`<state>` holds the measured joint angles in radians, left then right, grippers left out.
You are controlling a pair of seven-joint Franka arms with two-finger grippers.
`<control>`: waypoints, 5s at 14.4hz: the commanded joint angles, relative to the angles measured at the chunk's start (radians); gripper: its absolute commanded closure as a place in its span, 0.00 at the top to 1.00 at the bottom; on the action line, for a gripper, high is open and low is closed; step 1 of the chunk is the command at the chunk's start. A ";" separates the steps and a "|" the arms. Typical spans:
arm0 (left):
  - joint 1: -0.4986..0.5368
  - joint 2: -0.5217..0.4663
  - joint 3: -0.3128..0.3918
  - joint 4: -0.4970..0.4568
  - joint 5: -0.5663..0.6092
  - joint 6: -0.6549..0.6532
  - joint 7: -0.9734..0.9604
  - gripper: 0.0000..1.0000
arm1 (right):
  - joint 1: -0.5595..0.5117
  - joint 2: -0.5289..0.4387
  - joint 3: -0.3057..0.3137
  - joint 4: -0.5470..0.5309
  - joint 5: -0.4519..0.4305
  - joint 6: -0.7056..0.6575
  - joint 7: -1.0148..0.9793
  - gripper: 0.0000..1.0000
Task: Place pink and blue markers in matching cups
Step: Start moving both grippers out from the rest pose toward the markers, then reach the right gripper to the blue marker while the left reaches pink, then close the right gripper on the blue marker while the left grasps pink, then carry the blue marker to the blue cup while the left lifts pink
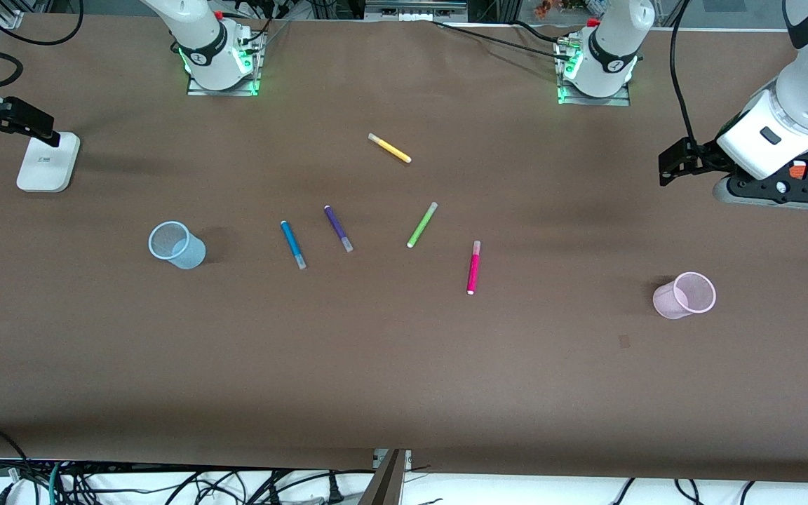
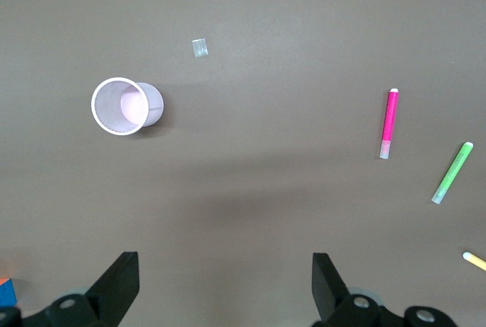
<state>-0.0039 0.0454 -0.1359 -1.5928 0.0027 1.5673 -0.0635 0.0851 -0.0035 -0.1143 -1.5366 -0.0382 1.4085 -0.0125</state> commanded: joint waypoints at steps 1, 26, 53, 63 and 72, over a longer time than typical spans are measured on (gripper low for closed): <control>0.013 -0.004 -0.008 0.000 -0.009 -0.006 0.024 1.00 | -0.010 -0.006 0.005 0.007 -0.006 -0.013 -0.015 1.00; -0.030 0.250 -0.223 -0.016 -0.006 0.278 -0.194 1.00 | 0.341 0.532 0.024 0.006 0.047 0.417 0.002 1.00; -0.205 0.757 -0.211 -0.030 0.148 0.726 -0.406 0.95 | 0.410 0.659 0.039 -0.097 0.073 0.719 -0.107 0.00; -0.205 0.763 -0.209 -0.035 0.149 0.746 -0.450 0.00 | 0.122 0.470 0.031 0.046 0.305 0.296 -0.913 0.00; -0.081 0.506 -0.218 -0.021 0.145 0.409 -0.195 0.00 | -0.077 0.502 0.036 0.032 0.489 0.236 -1.515 0.00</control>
<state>-0.1511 0.6638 -0.3501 -1.5886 0.1250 2.0836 -0.3822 0.0386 0.4842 -0.0940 -1.4976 0.4040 1.6578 -1.4233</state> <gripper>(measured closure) 0.789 0.833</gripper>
